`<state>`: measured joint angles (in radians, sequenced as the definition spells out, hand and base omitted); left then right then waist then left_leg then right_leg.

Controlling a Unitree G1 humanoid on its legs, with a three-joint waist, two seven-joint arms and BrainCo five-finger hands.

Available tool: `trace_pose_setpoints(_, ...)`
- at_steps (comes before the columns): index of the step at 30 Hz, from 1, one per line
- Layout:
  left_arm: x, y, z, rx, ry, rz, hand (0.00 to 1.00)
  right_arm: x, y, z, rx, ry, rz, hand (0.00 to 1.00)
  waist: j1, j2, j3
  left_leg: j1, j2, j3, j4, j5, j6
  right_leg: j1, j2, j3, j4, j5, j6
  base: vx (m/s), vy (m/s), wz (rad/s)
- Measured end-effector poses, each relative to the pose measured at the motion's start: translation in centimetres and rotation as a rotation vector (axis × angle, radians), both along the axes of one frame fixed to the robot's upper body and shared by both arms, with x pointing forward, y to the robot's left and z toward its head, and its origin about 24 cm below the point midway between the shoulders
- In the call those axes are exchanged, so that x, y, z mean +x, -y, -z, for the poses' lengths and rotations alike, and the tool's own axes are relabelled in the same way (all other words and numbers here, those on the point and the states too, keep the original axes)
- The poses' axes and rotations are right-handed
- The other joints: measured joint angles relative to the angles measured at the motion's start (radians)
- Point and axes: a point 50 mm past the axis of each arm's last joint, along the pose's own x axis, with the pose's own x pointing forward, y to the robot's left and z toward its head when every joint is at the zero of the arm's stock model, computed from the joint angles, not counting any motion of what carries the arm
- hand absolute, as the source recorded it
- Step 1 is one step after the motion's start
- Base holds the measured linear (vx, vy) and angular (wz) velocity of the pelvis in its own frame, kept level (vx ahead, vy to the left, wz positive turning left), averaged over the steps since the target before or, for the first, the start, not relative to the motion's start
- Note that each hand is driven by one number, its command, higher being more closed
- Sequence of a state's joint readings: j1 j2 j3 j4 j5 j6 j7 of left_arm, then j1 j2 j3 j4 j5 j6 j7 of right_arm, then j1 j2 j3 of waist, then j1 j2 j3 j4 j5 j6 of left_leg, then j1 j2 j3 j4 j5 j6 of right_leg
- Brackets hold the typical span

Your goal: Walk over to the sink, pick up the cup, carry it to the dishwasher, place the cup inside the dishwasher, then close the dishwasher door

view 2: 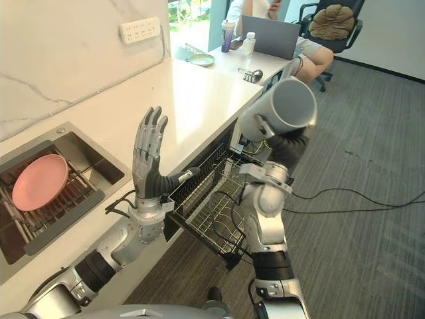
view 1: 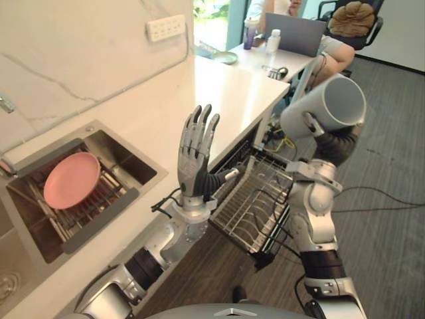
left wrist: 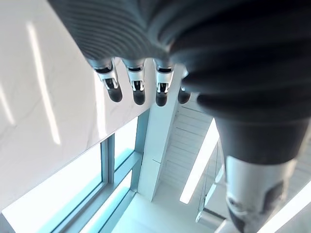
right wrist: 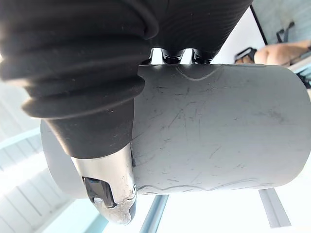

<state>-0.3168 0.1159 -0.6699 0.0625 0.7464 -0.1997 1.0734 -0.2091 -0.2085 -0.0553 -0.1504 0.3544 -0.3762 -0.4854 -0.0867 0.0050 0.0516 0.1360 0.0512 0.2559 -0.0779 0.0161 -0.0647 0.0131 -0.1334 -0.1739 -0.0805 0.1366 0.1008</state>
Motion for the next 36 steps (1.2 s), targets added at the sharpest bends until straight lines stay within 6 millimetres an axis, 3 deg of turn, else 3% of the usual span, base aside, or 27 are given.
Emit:
trace_pose_setpoints(4,-0.5,0.4,0.9,-0.232,-0.315,0.253,0.00,-1.2,2.0,1.5,-0.005,-0.054,0.062,1.00,-0.002,-0.001,0.001,0.004,0.000,0.011,0.000,-0.009,0.002,-0.001,0.001,0.010,0.000,-0.006,0.009,-0.01,-0.012,-0.07)
trace_pose_setpoints(9,-2.0,1.1,6.4,-0.533,-0.928,0.754,0.00,-2.8,4.6,3.5,-0.023,-0.151,0.084,1.00,-0.004,-0.010,0.006,-0.011,-0.006,0.018,-0.006,-0.020,0.003,-0.014,-0.005,0.019,0.000,-0.018,0.023,-0.01,-0.006,-0.05)
trace_pose_setpoints(11,-3.0,1.9,8.1,-0.570,-1.078,0.905,0.00,-3.0,5.0,4.5,-0.033,-0.197,0.065,1.00,-0.004,-0.011,0.007,-0.013,-0.009,0.017,-0.005,-0.020,0.004,-0.017,-0.008,0.017,0.000,-0.018,0.023,0.01,-0.004,0.04)
trace_pose_setpoints(14,-4.4,2.4,10.8,-0.543,-1.240,0.969,0.00,-2.9,5.2,6.0,-0.052,-0.273,0.028,1.00,-0.007,-0.011,0.007,-0.013,-0.008,0.015,-0.001,-0.025,0.005,-0.015,-0.009,0.014,0.003,-0.016,0.020,0.01,-0.009,0.03)
trace_pose_setpoints(17,-5.6,1.3,14.0,-0.409,-1.367,0.865,0.00,-2.7,5.7,8.6,-0.044,-0.384,0.011,1.00,-0.010,-0.017,0.011,-0.027,-0.008,-0.006,0.000,-0.025,0.006,-0.016,-0.015,-0.004,0.002,-0.019,0.023,0.00,-0.025,0.17)
trace_pose_setpoints(19,-6.0,-0.7,16.6,-0.291,-1.477,0.671,0.00,-2.7,5.8,9.9,-0.036,-0.438,0.001,1.00,-0.003,-0.020,0.013,-0.028,-0.009,-0.015,0.001,-0.023,0.006,-0.015,-0.016,-0.014,0.002,-0.019,0.023,-0.01,-0.030,0.17)
trace_pose_setpoints(21,-6.7,-4.8,20.2,-0.226,-1.615,0.378,0.00,-2.7,5.9,11.1,-0.030,-0.485,-0.010,1.00,-0.003,-0.020,0.017,-0.030,-0.011,-0.035,0.003,-0.022,0.007,-0.008,-0.019,-0.035,0.002,-0.022,0.023,-0.01,-0.031,0.23)
trace_pose_setpoints(25,-8.9,-11.8,23.7,-0.063,-1.741,-0.033,0.00,-2.7,5.4,13.7,-0.025,-0.602,-0.068,1.00,0.007,-0.030,0.033,-0.031,-0.009,-0.069,0.018,-0.022,0.006,0.017,-0.021,-0.070,0.004,-0.032,0.024,-0.04,-0.030,0.26)
trace_pose_setpoints(27,-10.3,-14.7,24.7,0.054,-1.769,-0.215,0.00,-2.8,4.7,16.2,-0.017,-0.723,-0.116,1.00,0.031,-0.031,0.034,-0.034,-0.009,-0.086,0.023,-0.024,0.006,0.023,-0.024,-0.086,0.010,-0.039,0.024,-0.04,-0.024,0.23)
trace_pose_setpoints(30,-11.9,-16.6,25.5,0.140,-1.822,-0.353,0.00,-3.1,4.0,18.8,-0.019,-0.859,-0.163,1.00,0.050,-0.034,0.037,-0.056,-0.011,-0.116,0.024,-0.018,0.007,0.022,-0.029,-0.116,0.019,-0.048,0.024,-0.04,-0.013,0.29)
trace_pose_setpoints(34,-12.1,-17.6,25.6,0.170,-1.834,-0.434,0.00,-2.0,3.8,19.7,-0.010,-0.922,-0.185,1.00,0.080,-0.041,0.069,-0.095,-0.010,-0.133,0.032,-0.010,0.008,-0.004,-0.032,-0.131,0.029,-0.048,0.022,-0.06,-0.013,0.20)
trace_pose_setpoints(36,-11.8,-18.7,25.6,0.154,-1.850,-0.504,0.00,-0.3,3.8,19.0,-0.052,-0.919,-0.196,1.00,0.091,-0.052,0.129,-0.143,-0.010,-0.163,0.063,-0.006,0.008,-0.030,-0.034,-0.158,0.034,-0.042,0.017,-0.06,-0.022,0.34)
